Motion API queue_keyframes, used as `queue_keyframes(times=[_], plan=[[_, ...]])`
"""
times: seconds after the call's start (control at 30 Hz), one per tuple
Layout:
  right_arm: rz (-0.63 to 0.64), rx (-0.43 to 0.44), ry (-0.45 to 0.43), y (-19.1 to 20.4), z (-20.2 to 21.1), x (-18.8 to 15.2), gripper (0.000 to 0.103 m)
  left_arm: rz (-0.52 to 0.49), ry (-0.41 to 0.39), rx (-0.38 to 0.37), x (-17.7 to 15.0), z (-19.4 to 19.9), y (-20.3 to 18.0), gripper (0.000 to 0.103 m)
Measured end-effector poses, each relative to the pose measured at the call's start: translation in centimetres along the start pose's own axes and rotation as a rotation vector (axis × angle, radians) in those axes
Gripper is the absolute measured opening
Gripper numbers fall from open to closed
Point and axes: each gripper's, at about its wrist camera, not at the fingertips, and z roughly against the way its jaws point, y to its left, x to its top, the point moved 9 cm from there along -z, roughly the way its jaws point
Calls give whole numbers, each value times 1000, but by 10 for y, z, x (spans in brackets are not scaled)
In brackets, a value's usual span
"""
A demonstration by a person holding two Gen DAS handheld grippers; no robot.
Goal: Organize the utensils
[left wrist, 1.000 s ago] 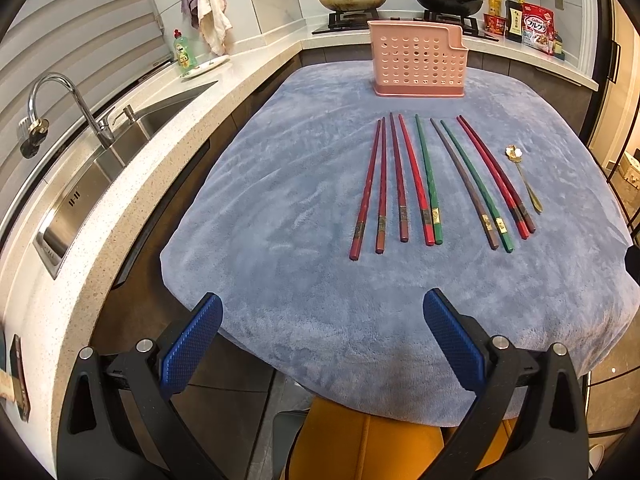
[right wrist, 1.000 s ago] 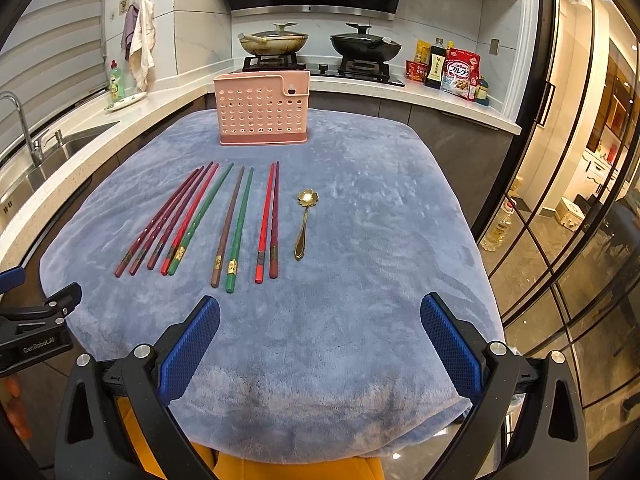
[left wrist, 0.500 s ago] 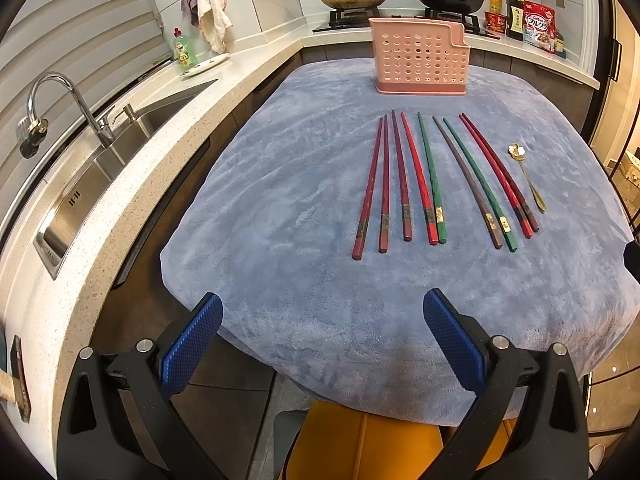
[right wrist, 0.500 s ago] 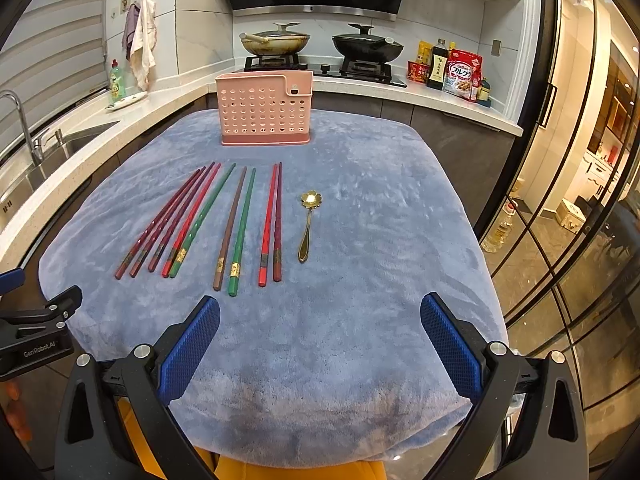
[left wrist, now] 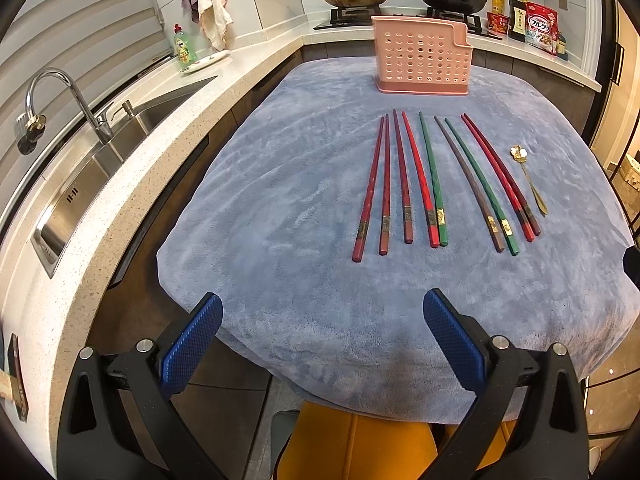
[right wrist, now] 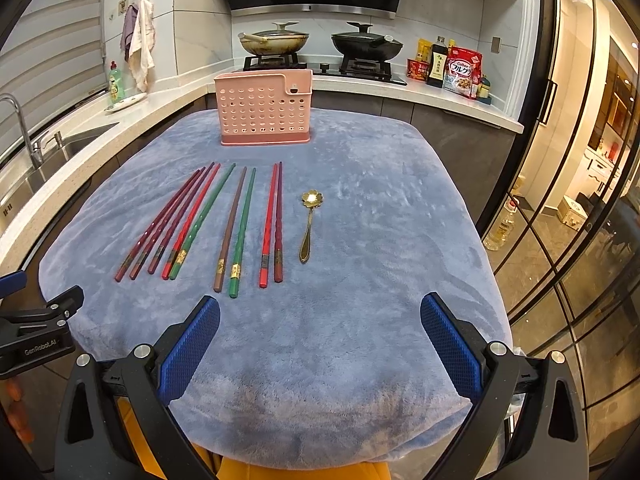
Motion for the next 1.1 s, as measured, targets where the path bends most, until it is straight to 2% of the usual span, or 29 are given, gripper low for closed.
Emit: queue_keyframes(times=[1.1], plan=[[-6,0,23,-6,-11,-1,96,2,11,-4,2,-7,-2,96]])
